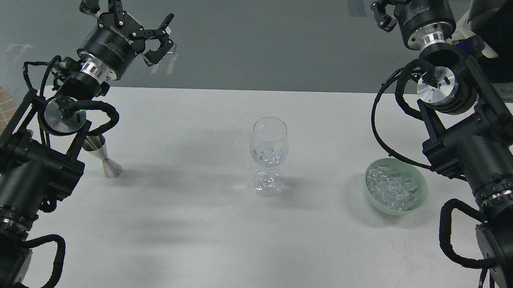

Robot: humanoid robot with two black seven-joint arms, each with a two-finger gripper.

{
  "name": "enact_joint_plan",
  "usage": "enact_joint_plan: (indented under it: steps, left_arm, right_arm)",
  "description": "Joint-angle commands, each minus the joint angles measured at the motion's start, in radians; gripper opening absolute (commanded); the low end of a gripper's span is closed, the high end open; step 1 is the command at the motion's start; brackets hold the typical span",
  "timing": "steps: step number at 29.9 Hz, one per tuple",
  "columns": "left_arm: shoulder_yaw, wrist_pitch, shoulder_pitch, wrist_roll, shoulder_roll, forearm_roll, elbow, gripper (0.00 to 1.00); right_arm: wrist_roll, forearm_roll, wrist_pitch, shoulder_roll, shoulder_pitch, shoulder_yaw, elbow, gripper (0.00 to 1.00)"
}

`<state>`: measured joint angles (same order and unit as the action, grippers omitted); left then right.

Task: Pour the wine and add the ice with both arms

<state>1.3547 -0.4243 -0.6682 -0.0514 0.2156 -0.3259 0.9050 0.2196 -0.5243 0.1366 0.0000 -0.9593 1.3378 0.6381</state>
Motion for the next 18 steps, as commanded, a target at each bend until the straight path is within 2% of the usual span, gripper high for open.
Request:
enact_joint_plan:
  steps: [1, 2, 4, 8, 15, 18]
  left_arm:
    - [0.0, 0.001, 0.002, 0.027, 0.002, -0.015, 0.0, 0.98]
    - [0.0, 0.001, 0.002, 0.034, 0.004, -0.015, 0.0, 0.98]
    - [0.0, 0.001, 0.002, 0.088, 0.013, -0.015, 0.0, 0.98]
    - [-0.002, 0.004, -0.001, 0.148, 0.025, -0.01, 0.003, 0.98]
    - [-0.002, 0.009, 0.006, 0.156, 0.022, -0.002, -0.008, 0.98]
    - [0.001, 0.047, 0.007, 0.151, 0.021, 0.007, -0.008, 0.98]
  right_arm:
    - [0.0, 0.001, 0.0, 0.0, -0.001, 0.0, 0.0, 1.0]
    - [0.0, 0.001, 0.0, 0.0, -0.001, 0.001, 0.0, 1.0]
    - [0.003, 0.001, 0.0, 0.0, -0.001, 0.001, 0.002, 1.0]
    - [0.001, 0.001, 0.0, 0.0, 0.001, 0.001, 0.003, 1.0]
    - [0.004, 0.042, 0.003, 0.0, 0.004, 0.007, 0.02, 1.0]
    - [0.004, 0.113, 0.005, -0.006, 0.005, 0.007, 0.022, 1.0]
